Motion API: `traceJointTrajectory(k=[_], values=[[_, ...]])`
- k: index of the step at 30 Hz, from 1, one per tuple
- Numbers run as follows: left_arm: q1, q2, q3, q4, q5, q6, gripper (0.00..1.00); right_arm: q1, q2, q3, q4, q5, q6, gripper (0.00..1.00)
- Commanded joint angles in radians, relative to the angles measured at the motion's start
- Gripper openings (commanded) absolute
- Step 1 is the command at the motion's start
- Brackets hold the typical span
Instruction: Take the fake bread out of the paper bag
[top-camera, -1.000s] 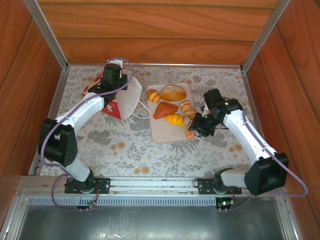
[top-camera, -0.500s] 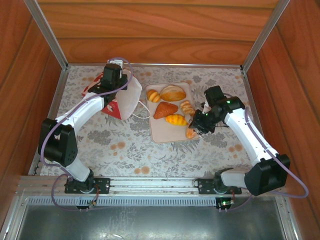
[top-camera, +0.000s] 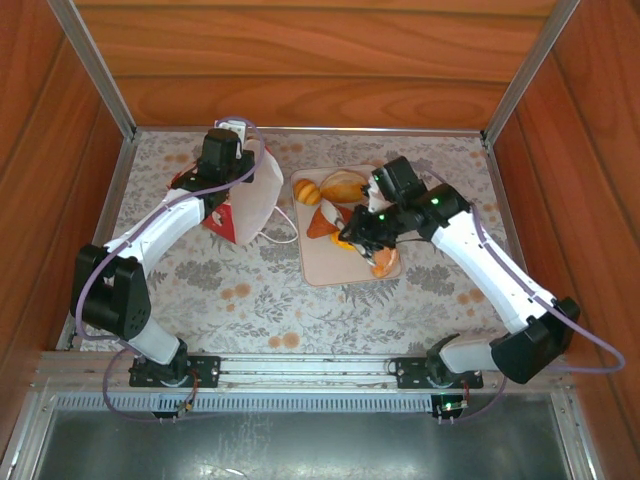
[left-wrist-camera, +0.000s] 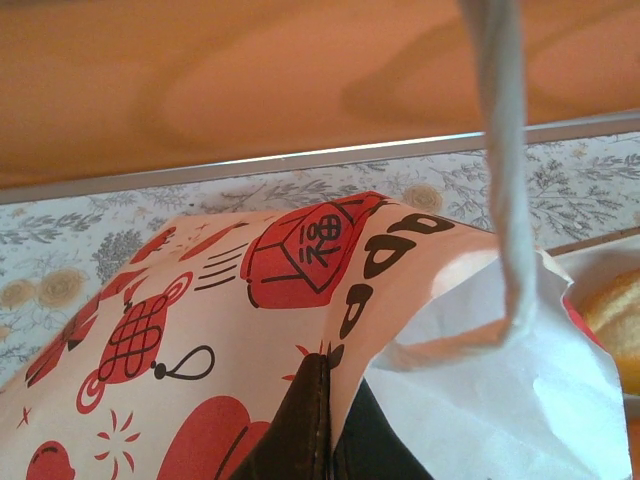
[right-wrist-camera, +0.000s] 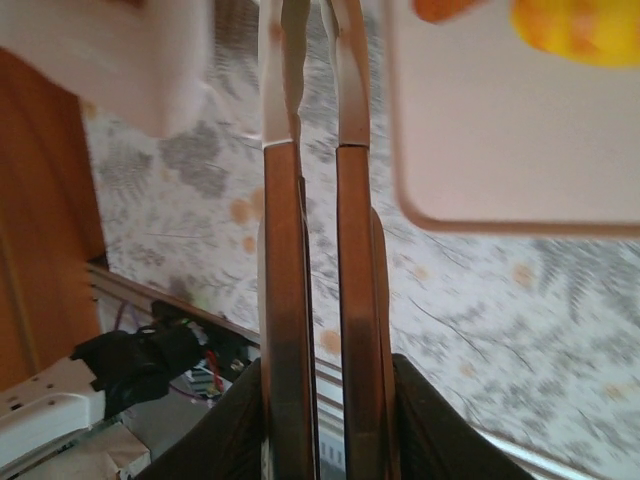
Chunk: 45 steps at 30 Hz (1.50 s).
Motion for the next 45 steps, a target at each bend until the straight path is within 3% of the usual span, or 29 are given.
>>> traceJointTrajectory(k=[1,10,22,37,45], values=[[0.007,-0.024,-0.003,0.007,0.029,0.015,0.0,0.043,0.057,0.051,0.13,0.008,0.023,0.32],[0.007,-0.016,0.009,0.012,0.065,-0.004,0.0,0.133,0.325,0.241,0.283,0.002,0.033,0.33],[0.005,-0.048,-0.009,0.021,0.08,-0.04,0.0,0.186,0.705,0.646,0.197,0.045,-0.001,0.35],[0.005,-0.076,-0.037,0.039,0.098,-0.06,0.0,0.243,0.872,0.827,0.118,0.085,-0.006,0.41],[0.005,-0.068,-0.031,0.046,0.114,-0.074,0.0,0.254,0.913,0.84,0.117,0.053,0.006,0.42]])
